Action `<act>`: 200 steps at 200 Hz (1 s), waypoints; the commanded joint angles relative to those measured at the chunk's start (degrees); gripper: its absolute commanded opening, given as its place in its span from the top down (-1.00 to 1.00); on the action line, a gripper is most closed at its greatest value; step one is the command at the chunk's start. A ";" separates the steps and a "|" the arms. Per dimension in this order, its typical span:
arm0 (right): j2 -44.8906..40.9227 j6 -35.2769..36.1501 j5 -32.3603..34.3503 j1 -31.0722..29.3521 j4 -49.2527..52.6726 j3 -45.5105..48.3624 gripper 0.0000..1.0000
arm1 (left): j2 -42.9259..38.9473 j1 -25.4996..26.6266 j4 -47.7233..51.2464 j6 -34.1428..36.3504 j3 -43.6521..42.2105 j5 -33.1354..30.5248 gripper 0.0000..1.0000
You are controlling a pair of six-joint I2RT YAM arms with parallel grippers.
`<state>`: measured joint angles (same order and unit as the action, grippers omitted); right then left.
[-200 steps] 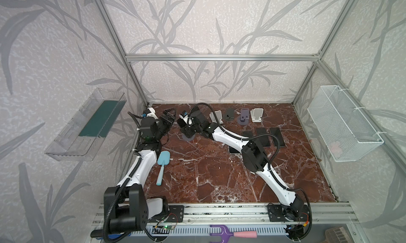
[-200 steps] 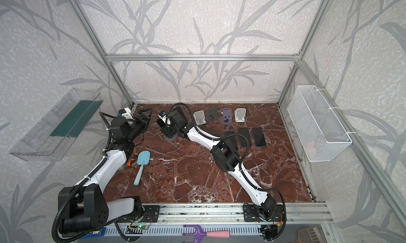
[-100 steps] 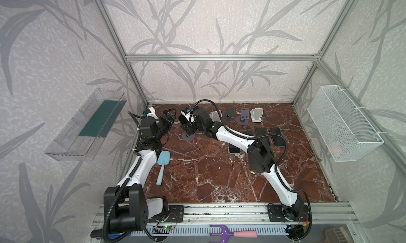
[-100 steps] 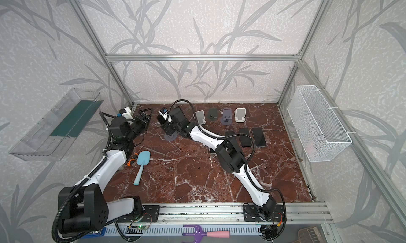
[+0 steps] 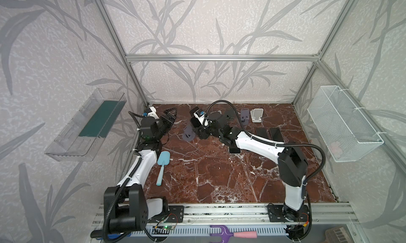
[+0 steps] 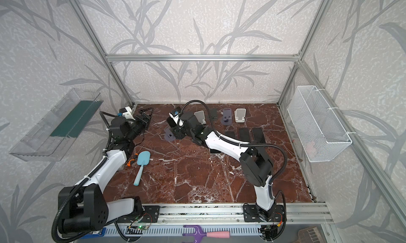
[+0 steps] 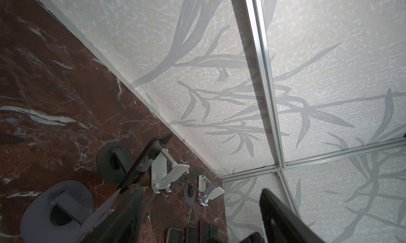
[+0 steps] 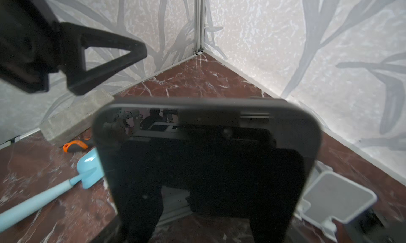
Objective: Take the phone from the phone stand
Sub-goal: 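Close the right gripper on the phone's top edge and lift it, then carry the held black phone toward the row of flat phones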
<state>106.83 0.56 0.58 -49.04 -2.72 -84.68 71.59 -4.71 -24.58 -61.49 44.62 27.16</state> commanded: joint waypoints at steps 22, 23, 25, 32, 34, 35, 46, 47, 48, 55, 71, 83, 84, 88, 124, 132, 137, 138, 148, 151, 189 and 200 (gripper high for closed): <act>-17.79 -1.05 10.50 0.84 5.10 12.96 -0.39 | 0.83 3.94 -2.50 -0.12 1.95 1.72 -0.66; -18.14 -1.11 10.72 0.86 5.27 13.23 -0.39 | 0.87 4.02 -2.50 -0.07 2.00 1.74 -0.66; -18.85 -1.20 11.01 0.93 5.73 13.80 -0.39 | 0.95 4.36 -2.49 -0.04 1.97 1.80 -0.66; -21.22 -1.71 12.55 1.05 7.03 15.60 -0.39 | 1.22 5.37 -2.49 0.05 1.98 1.92 -0.66; -21.99 -1.83 12.86 1.05 7.53 16.02 -0.39 | 1.23 5.53 -2.49 0.12 2.05 1.95 -0.66; -22.35 -1.86 12.99 1.05 7.72 16.25 -0.39 | 1.30 5.78 -2.45 0.18 2.10 1.99 -0.66; -25.80 -2.52 15.24 1.31 10.65 18.19 -0.39 | 1.57 7.69 -2.17 0.48 2.30 2.07 -0.66; -26.15 -2.64 15.46 1.31 10.91 18.30 -0.39 | 1.55 7.83 -2.11 0.54 2.31 2.05 -0.66; -26.50 -2.74 15.57 1.31 11.25 18.36 -0.39 | 1.59 8.03 -2.08 0.56 2.31 2.08 -0.66; -28.58 -3.57 17.21 1.53 13.34 19.32 -0.39 | 1.71 9.33 -1.77 0.91 2.38 1.99 -0.66; -32.98 -5.71 19.91 1.86 17.74 21.52 -0.38 | 2.06 12.02 -1.11 1.84 2.66 2.02 -0.66; -36.34 -7.31 21.98 1.93 20.80 23.42 -0.38 | 2.42 13.65 -0.83 2.08 2.82 2.15 -0.66; -36.60 -7.54 22.22 1.97 21.07 23.55 -0.38 | 2.46 13.79 -0.87 2.08 2.79 2.17 -0.65; -37.60 -8.46 23.09 1.93 22.22 24.17 -0.38 | 2.57 14.24 -0.89 2.08 2.77 2.24 -0.66; -44.78 -20.77 25.53 1.74 31.90 29.45 -0.32 | 3.88 17.25 -1.44 1.56 2.94 3.09 -0.66; -45.64 -24.27 26.39 1.06 33.97 30.30 -0.32 | 4.23 17.73 -1.52 1.75 2.98 3.15 -0.66; -46.01 -26.02 26.95 0.56 35.04 30.92 -0.32 | 4.40 17.95 -1.45 1.99 3.01 3.21 -0.65; -46.05 -26.21 27.07 0.45 35.18 31.04 -0.32 | 4.46 17.96 -1.40 2.08 3.06 3.19 -0.65; -46.50 -29.11 28.36 -0.61 36.49 32.31 -0.32 | 5.00 18.16 -0.86 2.38 3.21 3.07 -0.65; -46.53 -30.04 28.67 -0.88 36.89 32.82 -0.32 | 5.19 18.10 -0.83 2.28 3.27 3.12 -0.65; -46.67 -39.52 28.41 -2.57 34.47 41.49 -0.31 | 5.45 18.24 -3.43 0.16 3.19 4.46 -0.65; -45.79 -42.21 28.17 -3.11 33.46 43.48 -0.31 | 4.88 18.20 -2.51 1.24 3.33 4.18 -0.65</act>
<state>61.04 -31.94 26.85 -51.09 31.88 -44.16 77.36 13.26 -25.34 -60.55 46.04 30.35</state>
